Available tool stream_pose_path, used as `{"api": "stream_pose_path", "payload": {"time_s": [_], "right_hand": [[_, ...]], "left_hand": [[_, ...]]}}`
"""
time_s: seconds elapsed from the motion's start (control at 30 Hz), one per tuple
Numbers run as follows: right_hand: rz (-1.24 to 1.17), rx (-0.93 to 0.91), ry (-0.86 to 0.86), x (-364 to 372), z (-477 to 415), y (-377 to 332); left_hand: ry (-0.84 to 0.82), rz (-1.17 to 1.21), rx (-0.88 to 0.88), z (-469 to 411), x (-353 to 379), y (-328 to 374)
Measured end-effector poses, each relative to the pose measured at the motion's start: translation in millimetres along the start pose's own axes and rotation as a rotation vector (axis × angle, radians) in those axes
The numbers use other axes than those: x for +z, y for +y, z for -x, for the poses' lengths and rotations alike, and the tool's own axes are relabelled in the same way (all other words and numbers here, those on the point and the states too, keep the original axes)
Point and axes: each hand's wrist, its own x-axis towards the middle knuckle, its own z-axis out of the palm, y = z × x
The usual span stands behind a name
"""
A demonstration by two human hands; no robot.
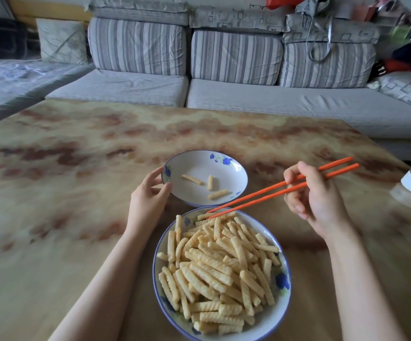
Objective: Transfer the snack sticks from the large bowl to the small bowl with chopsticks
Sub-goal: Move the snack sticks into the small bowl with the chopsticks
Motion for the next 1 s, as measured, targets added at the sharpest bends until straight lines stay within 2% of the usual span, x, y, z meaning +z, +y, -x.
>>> {"api": "stream_pose_path", "payload": {"time_s": [0.2, 0.33, 0.47, 0.6, 0.83, 1.0], "right_hand": [[-0.018, -0.022, 0.026, 3.5, 0.5, 0.6], [-0.138, -0.023, 0.076, 3.3, 0.0, -1.2], [-0.267, -0.024, 0.212, 3.5, -5.3, 1.8], [-0.279, -0.058, 0.363, 10.6, -9.6, 8.1], [-0.113, -0.060, 0.318, 15.9, -11.0, 18.6], [-0.218, -0.008, 0.220, 14.0, -7.2, 11.2]], "left_hand": [[-0.004, 0.007, -0.002, 0.5, -0.1, 1.4], [-0.006, 0.007, 0.001, 0.7, -0.2, 0.8], [-0.010, 0.018, -0.008, 0.5, -0.1, 0.4], [-0.013, 0.022, -0.011, 0.6, 0.4, -0.3], [-0.019, 0.027, -0.007, 0.4, 0.0, 0.4], [-0.016, 0.019, -0.006, 0.4, 0.3, -0.1]]}}
